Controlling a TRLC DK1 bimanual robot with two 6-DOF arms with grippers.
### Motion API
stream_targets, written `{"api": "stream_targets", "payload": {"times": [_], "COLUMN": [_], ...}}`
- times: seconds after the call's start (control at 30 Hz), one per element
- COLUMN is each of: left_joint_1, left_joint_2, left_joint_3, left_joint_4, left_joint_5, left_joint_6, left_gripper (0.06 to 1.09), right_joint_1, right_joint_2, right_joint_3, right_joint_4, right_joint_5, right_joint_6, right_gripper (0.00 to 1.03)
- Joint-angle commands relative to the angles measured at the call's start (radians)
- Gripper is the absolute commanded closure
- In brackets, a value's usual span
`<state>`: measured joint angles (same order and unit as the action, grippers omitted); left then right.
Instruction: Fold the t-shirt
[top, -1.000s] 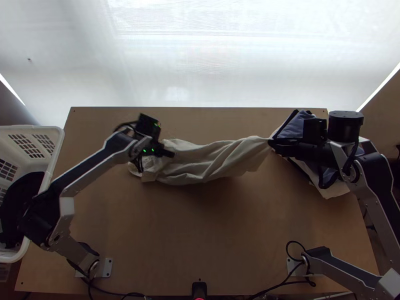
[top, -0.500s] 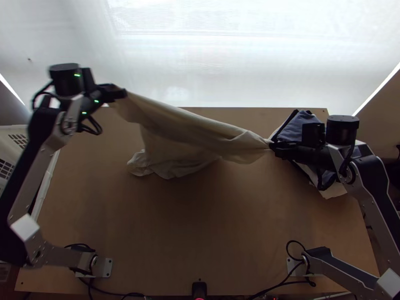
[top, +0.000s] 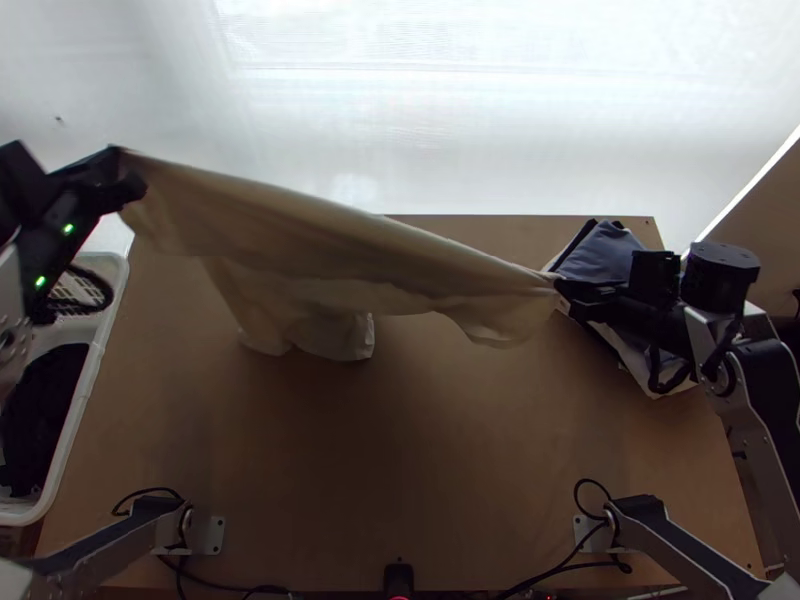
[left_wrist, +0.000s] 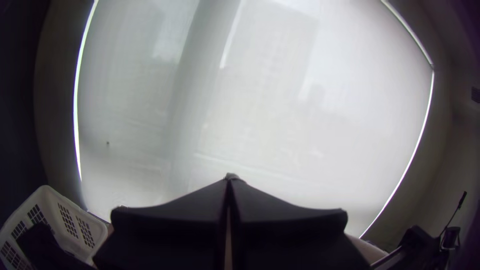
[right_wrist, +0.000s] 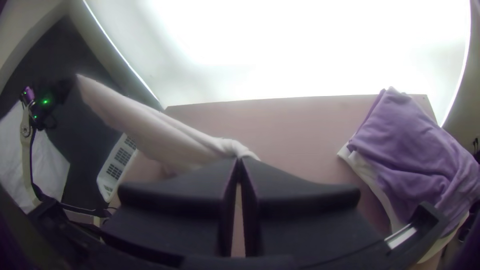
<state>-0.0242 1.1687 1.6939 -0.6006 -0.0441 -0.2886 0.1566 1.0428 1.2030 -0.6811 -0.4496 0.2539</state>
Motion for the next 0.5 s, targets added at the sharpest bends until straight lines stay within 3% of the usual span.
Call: {"api": "stream_targets", "payload": {"times": [0.0, 0.23, 0.47], "left_joint_1": [0.017, -0.011, -0.125], "left_joint_2": [-0.199, -0.346, -0.350], "left_joint_3": [-0.092, -0.211, -0.296], "left_joint_4": [-0.011, -0.045, -0.125], "left_joint_5": [0.036, 0.070, 0.070], "left_joint_6": [-0.021, -0.053, -0.081], "left_gripper": [1.05, 1.05, 1.05], "right_joint_1": [0.011, 0.086, 0.087], "right_joint_2": [-0.078, -0.138, -0.136], "right_joint_3": [-0.011, -0.023, -0.100], "right_joint_4": [0.011, -0.034, -0.118], "right_joint_5": [0.002, -0.004, -0.037], "right_joint_6": [-0.008, -0.027, -0.022], "right_gripper": [1.00, 1.00, 1.00]}}
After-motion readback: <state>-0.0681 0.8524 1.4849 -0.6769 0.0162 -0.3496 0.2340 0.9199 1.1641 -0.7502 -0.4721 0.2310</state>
